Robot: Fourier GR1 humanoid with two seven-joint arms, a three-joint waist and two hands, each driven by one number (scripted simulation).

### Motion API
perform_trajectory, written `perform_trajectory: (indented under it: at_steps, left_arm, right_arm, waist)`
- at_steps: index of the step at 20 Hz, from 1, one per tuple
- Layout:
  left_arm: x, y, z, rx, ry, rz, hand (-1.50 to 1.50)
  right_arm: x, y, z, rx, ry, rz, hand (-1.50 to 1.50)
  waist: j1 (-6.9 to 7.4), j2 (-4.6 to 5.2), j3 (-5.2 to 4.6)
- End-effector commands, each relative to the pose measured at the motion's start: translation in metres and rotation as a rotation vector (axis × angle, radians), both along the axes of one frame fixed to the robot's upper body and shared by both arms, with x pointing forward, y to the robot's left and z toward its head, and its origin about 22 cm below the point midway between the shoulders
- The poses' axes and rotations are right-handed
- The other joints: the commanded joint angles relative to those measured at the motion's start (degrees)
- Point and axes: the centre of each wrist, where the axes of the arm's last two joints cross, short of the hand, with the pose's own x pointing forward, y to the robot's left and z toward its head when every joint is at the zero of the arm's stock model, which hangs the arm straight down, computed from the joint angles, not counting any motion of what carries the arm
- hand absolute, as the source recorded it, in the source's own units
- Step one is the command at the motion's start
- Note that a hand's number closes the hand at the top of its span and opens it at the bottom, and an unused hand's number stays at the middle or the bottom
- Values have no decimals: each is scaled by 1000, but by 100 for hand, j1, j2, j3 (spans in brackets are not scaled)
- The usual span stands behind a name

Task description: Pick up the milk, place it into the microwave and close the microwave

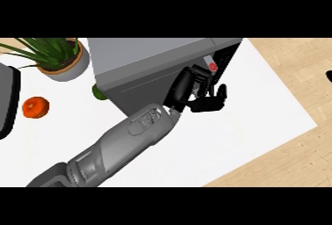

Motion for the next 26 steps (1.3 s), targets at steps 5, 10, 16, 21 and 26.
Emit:
perform_trajectory:
  at_steps: [5, 10, 16, 21, 26]
  left_arm:
    - [7, -19, 22, -9, -41, 2, 150]
    - [6, -20, 21, -13, -45, 21, 150]
    - [5, -20, 21, -25, -49, 39, 150]
    - [5, -21, 21, -30, -54, 46, 150]
    - [3, -21, 20, -40, -52, 59, 150]
  right_arm:
    - [4, -9, 15, -37, 4, -15, -150]
    - [6, -14, 25, -58, -14, -19, -150]
    - [8, -18, 27, -36, -6, -5, -150]
    - [11, -21, 37, -34, -15, 7, -150]
    - [13, -22, 38, -20, -11, 12, -150]
  waist:
    - [-162, 94, 8]
    - [-218, 108, 16]
    - [-279, 131, 32]
    - [-265, 135, 26]
    - [-291, 147, 30]
